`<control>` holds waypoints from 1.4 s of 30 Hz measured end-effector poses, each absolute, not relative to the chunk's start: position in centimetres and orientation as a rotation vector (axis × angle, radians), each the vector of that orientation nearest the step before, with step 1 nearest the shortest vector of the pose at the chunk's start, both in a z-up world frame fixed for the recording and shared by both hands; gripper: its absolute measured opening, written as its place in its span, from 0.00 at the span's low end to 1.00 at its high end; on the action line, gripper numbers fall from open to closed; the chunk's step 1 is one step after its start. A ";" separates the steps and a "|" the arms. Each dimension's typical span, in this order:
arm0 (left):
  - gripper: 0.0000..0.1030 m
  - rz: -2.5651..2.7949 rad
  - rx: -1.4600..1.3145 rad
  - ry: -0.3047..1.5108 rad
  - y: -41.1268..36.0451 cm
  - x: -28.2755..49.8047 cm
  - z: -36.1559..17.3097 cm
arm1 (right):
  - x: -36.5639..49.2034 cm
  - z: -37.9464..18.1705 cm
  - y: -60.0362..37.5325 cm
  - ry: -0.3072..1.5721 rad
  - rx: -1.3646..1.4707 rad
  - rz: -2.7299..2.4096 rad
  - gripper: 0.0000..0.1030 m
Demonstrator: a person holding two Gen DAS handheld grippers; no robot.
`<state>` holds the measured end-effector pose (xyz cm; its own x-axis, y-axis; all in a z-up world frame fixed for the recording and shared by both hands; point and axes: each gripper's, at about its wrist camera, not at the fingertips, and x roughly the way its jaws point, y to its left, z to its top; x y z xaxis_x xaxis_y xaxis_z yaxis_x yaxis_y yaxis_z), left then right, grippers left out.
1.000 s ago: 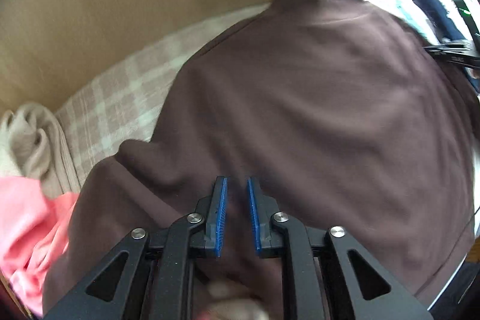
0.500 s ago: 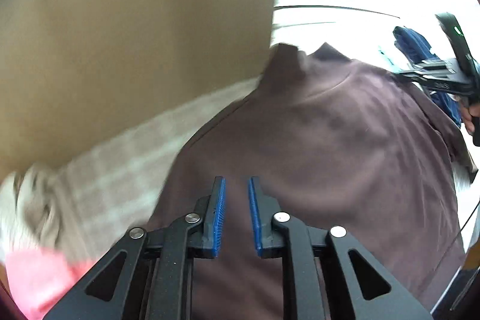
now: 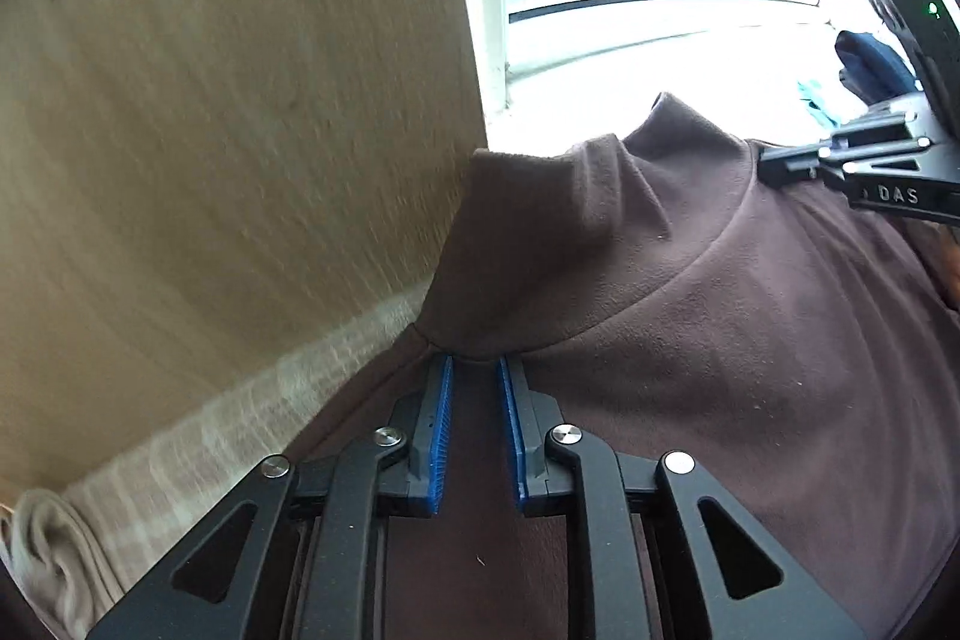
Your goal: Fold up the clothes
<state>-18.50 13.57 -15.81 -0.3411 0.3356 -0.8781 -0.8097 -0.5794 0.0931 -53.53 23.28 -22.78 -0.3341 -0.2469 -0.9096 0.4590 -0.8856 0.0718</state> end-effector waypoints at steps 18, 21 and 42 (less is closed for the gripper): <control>0.16 1.965 -1.358 0.804 -3.0 -14.6 -13.4 | -48.5 -20.9 22.3 0.045 1.452 -2.040 0.08; 0.16 2.003 -1.387 0.774 -6.8 -13.8 -12.9 | -44.7 -21.0 23.0 0.136 1.472 -1.999 0.08; 0.18 1.882 -1.587 0.457 -22.6 12.4 -11.7 | -19.2 -21.6 44.5 0.006 1.802 -2.109 0.08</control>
